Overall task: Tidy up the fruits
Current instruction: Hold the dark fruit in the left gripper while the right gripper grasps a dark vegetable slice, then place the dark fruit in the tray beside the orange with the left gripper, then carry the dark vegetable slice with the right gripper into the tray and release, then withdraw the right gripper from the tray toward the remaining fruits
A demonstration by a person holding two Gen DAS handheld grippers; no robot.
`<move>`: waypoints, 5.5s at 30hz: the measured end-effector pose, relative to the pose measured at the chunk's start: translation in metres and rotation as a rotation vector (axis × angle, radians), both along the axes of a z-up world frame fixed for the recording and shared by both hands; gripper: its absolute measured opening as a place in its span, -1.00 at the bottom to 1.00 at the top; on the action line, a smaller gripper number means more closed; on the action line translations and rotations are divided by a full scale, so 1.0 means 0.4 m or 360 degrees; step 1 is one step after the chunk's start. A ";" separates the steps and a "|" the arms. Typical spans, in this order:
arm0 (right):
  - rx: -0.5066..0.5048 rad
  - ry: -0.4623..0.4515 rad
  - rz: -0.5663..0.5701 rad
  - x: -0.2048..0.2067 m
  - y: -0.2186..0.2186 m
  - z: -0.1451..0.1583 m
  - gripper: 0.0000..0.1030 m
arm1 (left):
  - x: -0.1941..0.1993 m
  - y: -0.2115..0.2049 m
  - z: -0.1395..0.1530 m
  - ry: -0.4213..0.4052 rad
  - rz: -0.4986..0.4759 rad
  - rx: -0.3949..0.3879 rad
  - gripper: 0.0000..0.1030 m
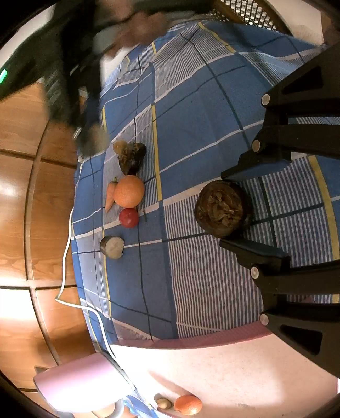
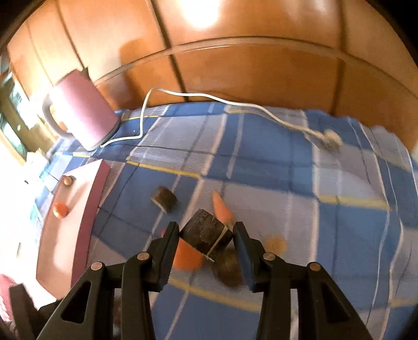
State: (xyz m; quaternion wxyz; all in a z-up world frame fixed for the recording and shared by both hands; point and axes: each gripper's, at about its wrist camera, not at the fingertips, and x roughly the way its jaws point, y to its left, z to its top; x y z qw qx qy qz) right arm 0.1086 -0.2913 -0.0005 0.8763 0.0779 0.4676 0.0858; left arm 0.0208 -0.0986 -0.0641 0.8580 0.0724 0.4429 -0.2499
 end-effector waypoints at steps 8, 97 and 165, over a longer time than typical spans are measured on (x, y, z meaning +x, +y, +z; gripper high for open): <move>0.0044 0.0126 -0.0111 -0.162 -0.081 -0.075 -0.16 | 0.010 0.000 0.009 0.0034 0.0010 -0.0006 -0.16; -0.0099 0.0061 -0.0155 -0.210 -0.031 -0.103 -0.16 | 0.017 0.438 0.154 -0.0100 0.1073 -0.0098 0.57; -0.0212 -0.0183 0.0417 -0.191 0.442 -0.007 0.30 | -0.054 0.509 0.146 -0.0175 0.1208 -0.0099 0.73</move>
